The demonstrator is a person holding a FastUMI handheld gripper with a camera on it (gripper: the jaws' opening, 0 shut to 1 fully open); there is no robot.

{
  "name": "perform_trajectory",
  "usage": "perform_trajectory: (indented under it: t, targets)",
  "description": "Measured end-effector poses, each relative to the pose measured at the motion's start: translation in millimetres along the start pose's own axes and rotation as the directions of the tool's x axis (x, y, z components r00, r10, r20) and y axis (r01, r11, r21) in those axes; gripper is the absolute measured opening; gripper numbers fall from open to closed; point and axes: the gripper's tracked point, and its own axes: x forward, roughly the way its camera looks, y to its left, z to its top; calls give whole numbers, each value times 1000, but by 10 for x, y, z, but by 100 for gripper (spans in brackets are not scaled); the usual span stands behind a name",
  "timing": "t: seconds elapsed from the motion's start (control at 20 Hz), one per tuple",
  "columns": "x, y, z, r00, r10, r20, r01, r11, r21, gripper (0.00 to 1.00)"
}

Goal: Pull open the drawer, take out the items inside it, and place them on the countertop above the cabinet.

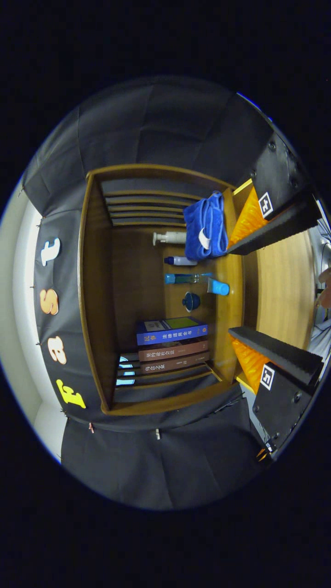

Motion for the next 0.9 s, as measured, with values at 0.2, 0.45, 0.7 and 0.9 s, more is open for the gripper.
perform_trajectory:
  t: [0.2, 0.45, 0.7, 0.9]
  targets:
    - [-420, -126, -502, 999, -47, 11, 46, 998, 30, 99]
    - [-638, -93, -1136, 998, -52, -19, 52, 999, 1, 100]
    - [-475, -112, -1578, 994, -48, -101, 51, 998, 23, 99]
    - [-392, -149, -1693, 991, -53, -125, 59, 997, 46, 100]
